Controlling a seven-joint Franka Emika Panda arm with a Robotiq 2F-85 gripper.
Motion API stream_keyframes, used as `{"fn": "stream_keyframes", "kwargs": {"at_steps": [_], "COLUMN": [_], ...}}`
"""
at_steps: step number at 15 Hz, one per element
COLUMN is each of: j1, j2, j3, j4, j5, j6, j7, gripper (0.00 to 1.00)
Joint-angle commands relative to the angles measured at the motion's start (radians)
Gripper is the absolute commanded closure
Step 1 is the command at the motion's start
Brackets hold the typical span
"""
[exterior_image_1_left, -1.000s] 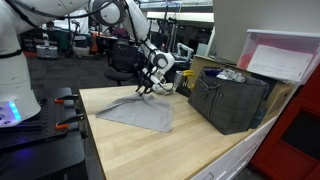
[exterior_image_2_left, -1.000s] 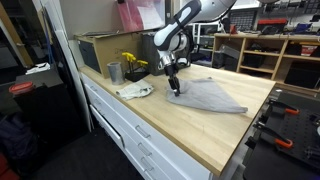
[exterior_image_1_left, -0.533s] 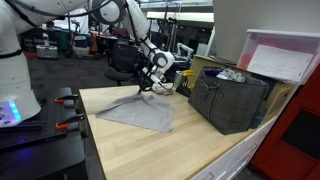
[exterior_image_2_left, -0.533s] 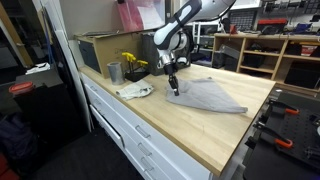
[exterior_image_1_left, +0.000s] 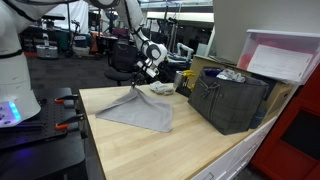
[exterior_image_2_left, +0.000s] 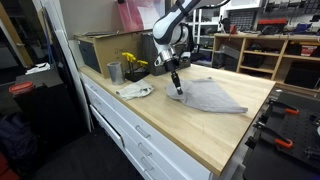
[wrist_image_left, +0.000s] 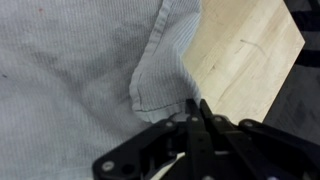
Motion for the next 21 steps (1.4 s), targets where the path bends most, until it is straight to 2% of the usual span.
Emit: {"fn": "stream_keyframes", "kwargs": {"at_steps": [1,2,8,12,14,17,21], "j1": [0.017,0.020,-0.002,-0.049,-0.058,-0.063,-0.046], "j2": [-0.121,-0.137,-0.221,-0.267,-0.297,-0.303,-0.204], "j3": [0.016,0.025,0.063,0.050,0.027,-0.027,-0.094], "j4": [-0.140,-0.151,-0.182,-0.160,-0.169,-0.166,-0.115], "j5": [-0.021,-0.013,0.074,0.212,0.259,0.281,0.255], "j6": [0.013,-0.008,-0.119,-0.254,-0.255,-0.166,-0.027], "j7": [-0.059,-0.070,-0.198,-0.283,-0.284,-0.247,-0.132], "gripper": [0.99,0.78,0.34,0.04,0.00,0.00,0.00]}}
